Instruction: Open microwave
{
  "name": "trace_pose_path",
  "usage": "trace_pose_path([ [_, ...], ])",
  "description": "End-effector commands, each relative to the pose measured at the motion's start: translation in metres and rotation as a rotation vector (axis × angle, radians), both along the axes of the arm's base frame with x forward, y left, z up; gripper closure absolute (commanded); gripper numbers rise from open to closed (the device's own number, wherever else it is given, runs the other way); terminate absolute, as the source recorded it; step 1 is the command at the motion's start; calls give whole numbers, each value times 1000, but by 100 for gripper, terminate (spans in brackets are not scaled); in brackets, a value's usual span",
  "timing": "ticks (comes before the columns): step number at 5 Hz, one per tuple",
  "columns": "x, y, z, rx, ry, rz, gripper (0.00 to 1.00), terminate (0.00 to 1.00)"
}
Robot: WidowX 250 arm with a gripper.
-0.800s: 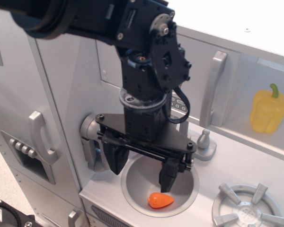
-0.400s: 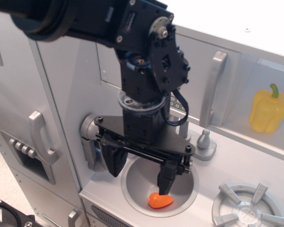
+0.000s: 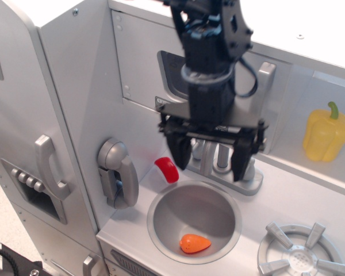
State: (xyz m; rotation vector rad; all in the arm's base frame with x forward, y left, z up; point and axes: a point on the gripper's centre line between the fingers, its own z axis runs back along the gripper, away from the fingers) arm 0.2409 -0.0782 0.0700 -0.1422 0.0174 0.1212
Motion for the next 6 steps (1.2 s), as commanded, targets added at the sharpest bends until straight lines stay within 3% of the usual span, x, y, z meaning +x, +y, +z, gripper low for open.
trace_pose_path([
  [1,34,-20,31,-58,-132,-16,0,0],
  [4,54,-28,41,-3,-302,-24,0,0],
  [6,69,-23,41,57,-374,2,0,0],
])
